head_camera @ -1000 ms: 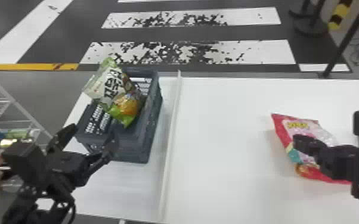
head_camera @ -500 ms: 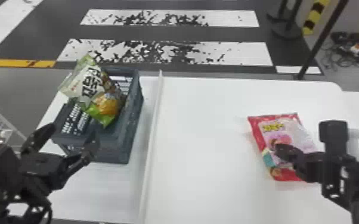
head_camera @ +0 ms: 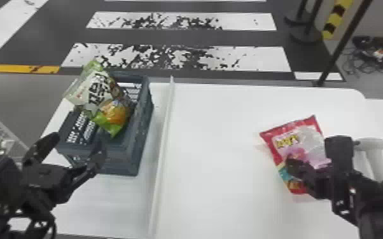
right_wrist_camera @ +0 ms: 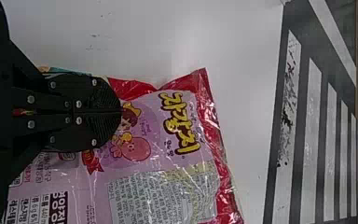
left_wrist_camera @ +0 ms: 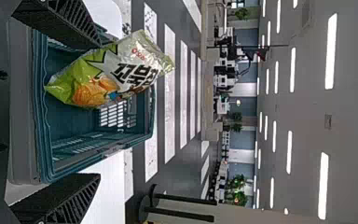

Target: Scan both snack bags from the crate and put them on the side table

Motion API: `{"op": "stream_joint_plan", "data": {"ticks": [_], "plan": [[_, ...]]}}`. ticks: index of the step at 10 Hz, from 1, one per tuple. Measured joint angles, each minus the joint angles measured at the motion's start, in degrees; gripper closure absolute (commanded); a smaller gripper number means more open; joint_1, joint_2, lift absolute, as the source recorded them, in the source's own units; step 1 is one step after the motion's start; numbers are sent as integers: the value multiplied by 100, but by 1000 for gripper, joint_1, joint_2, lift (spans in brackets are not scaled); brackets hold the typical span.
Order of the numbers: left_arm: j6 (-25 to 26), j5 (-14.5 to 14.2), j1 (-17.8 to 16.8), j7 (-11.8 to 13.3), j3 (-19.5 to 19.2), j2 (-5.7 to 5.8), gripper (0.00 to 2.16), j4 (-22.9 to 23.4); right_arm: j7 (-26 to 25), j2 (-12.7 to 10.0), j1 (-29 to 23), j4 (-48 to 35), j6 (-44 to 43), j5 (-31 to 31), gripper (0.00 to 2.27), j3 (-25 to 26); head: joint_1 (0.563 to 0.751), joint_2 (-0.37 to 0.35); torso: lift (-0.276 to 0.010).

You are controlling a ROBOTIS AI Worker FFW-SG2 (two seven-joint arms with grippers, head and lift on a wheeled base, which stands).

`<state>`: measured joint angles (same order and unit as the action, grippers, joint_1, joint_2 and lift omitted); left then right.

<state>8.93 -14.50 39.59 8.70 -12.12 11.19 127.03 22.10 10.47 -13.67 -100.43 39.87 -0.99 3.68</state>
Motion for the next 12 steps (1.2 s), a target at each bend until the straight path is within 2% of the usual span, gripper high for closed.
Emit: {"op": "stream_joint_plan", "data": {"ticks": [1,6,8,12], "plan": [[0,0,2,0,-8,-3,-1,-4,-4,-1,-20,-36,-39,5,2243,19,695,49,-87],[-40,0,5,39,-10,-32,-1,-60,-4,-66,-498,-1337,7,572,2243,599,695,31,-87],[-79,0,5,44,-10,-30,-1,-69,-47,-71,-431,-1328,-24,598,2243,692,695,19,-87],[-88,0,18,70,-15,-26,-1,-74,-117,-24,83,-764,-241,405,2246,762,695,-20,-87]]}}
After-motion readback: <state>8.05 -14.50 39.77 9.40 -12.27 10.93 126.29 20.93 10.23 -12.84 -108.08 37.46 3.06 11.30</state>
